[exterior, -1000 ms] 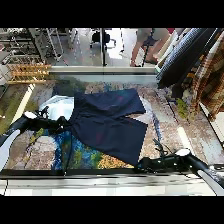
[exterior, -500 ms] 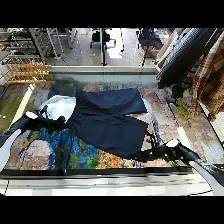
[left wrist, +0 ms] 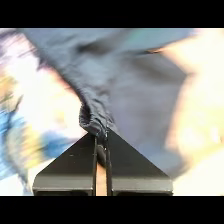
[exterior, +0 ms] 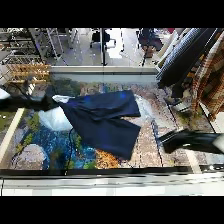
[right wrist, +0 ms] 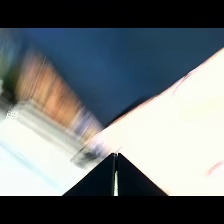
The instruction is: Fold the clothes and pants, and hang the long-sleeved shirts on hangers.
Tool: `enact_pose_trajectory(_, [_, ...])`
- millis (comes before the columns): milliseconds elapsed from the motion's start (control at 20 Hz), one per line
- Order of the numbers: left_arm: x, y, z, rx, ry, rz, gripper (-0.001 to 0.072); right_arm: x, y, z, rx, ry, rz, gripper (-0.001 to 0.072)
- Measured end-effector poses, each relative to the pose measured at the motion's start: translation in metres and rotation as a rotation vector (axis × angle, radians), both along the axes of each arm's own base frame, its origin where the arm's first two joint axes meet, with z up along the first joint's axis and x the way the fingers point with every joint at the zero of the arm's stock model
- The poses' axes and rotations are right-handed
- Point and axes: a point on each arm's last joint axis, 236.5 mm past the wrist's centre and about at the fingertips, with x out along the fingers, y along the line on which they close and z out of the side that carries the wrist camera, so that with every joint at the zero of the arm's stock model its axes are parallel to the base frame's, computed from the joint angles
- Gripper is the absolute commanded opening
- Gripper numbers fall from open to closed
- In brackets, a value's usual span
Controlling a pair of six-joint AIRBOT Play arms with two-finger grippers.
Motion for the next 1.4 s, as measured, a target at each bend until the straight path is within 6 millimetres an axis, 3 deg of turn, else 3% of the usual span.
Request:
enact_pose_trajectory(100, [-0.028, -0.023, 0.1, -0.093, -0.207, -0.075, 0.0012, -0.011, -0.015, 0.109, -0.03, -0.325, -0.056, 0.0011])
enact_pose_trajectory(200, [-0.072, -0.046, 0.2, -0.181, -0.456, -0.15, 0.0012, -0.042, -0.026, 0.213, -0.02, -0.643, -0.116, 0.0011])
enact_pose_trajectory(250, [-0.099, -0.055, 0.242, -0.205, -0.577, -0.176, 0.0012, -0.062, -0.028, 0.253, 0.006, -0.759, -0.136, 0.0012])
enact_pose_trajectory(300, [-0.124, -0.061, 0.275, -0.213, -0.678, -0.187, 0.0012, -0.076, -0.029, 0.275, 0.029, -0.816, -0.147, 0.0013])
enact_pose_trajectory(350, [-0.143, -0.065, 0.295, -0.203, -0.749, -0.191, 0.0012, -0.084, -0.028, 0.285, 0.048, -0.831, -0.153, 0.0014])
enact_pose_trajectory(400, [-0.156, -0.067, 0.306, -0.183, -0.798, -0.189, 0.0012, -0.086, -0.026, 0.284, 0.065, -0.811, -0.151, 0.0048])
enact_pose_trajectory(450, [-0.167, -0.068, 0.314, -0.162, -0.832, -0.186, 0.0013, -0.082, -0.021, 0.275, 0.081, -0.765, -0.143, 0.0136])
enact_pose_trajectory(550, [-0.174, -0.067, 0.322, -0.144, -0.864, -0.17, 0.0013, -0.063, -0.016, 0.246, 0.094, -0.648, -0.135, 0.0242])
enact_pose_trajectory(600, [-0.172, -0.066, 0.322, -0.142, -0.859, -0.161, 0.0012, -0.051, -0.014, 0.23, 0.102, -0.592, -0.136, 0.0294])
enact_pose_trajectory(750, [-0.15, -0.064, 0.313, -0.175, -0.804, -0.147, 0.0012, -0.01, -0.009, 0.177, 0.112, -0.431, -0.144, 0.0331])
enact_pose_trajectory(850, [-0.129, -0.071, 0.307, -0.24, -0.761, -0.154, 0.0013, 0.017, -0.008, 0.145, 0.111, -0.347, -0.154, 0.0528])
enact_pose_trajectory(1050, [-0.099, -0.109, 0.31, -0.443, -0.727, -0.215, 0.0013, 0.058, -0.012, 0.089, 0.097, -0.216, -0.179, 0.0523])
enact_pose_trajectory(1200, [-0.092, -0.138, 0.316, -0.568, -0.738, -0.272, 0.0013, 0.082, -0.029, 0.056, 0.092, -0.152, -0.241, 0.0522])
enact_pose_trajectory(1300, [-0.087, -0.148, 0.31, -0.575, -0.735, -0.293, 0.0012, 0.09, -0.04, 0.031, 0.107, -0.094, -0.283, 0.0523])
enact_pose_trajectory(1400, [-0.08, -0.151, 0.288, -0.501, -0.715, -0.311, 0.0012, 0.092, -0.045, 0.0, 0.152, -0.017, -0.313, 0.0523])
